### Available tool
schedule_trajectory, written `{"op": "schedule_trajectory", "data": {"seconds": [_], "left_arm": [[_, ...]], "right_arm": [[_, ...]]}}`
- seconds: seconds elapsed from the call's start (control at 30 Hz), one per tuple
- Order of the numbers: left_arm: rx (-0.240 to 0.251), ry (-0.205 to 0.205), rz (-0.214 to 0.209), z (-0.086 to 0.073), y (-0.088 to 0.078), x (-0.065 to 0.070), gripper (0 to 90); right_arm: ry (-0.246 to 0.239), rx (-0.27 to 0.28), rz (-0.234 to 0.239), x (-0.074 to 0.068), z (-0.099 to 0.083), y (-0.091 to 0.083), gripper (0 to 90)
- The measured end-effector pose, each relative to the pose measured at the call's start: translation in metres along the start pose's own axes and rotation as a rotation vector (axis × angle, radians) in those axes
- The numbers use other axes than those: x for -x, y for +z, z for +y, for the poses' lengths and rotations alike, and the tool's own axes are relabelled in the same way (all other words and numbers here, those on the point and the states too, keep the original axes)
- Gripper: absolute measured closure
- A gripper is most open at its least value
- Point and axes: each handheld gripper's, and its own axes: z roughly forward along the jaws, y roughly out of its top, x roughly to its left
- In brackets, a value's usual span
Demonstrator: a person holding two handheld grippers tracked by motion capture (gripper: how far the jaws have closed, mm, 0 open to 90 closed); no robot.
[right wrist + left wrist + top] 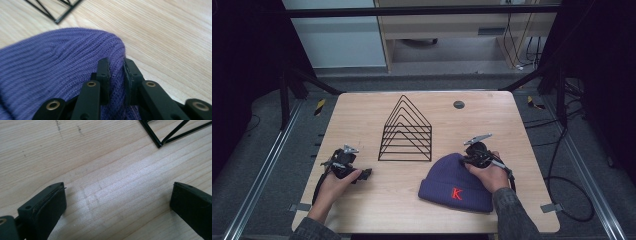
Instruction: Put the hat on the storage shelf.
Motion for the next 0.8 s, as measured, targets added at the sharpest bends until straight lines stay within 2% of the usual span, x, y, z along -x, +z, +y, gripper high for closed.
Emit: {"op": "schedule_trajectory", "data": {"seconds": [0.2, 0.3, 0.33, 0.37, 0.47, 0.5, 0.8], "left_arm": [[0.006, 0.004, -0.003, -0.001, 0.0, 0.0, 0.0], [0.006, 0.009, -0.008, -0.001, 0.0, -0.001, 0.0], [0.002, 0.011, -0.009, -0.001, -0.001, -0.001, 0.0], [-0.003, 0.012, -0.013, 0.0, -0.002, -0.001, 0.7], [0.002, 0.003, -0.02, 0.001, -0.003, -0.001, 3.9], [0.019, -0.024, -0.04, 0.001, -0.005, -0.003, 4.4], [0.124, -0.057, -0.053, 0.004, -0.021, -0.007, 7.4]], "right_arm": [[-0.025, 0.049, 0.022, -0.009, 0.003, -0.019, 77.9], [-0.057, 0.109, 0.031, -0.015, 0.007, -0.039, 78.2], [-0.057, 0.109, 0.031, -0.015, 0.007, -0.039, 78.2], [-0.084, 0.125, 0.035, -0.019, 0.009, -0.05, 78.4], [-0.094, 0.145, 0.04, -0.023, 0.01, -0.059, 78.6], [-0.106, 0.18, 0.049, -0.027, 0.011, -0.07, 79.0], [-0.161, 0.279, 0.059, -0.049, 0.015, -0.107, 79.6]]}}
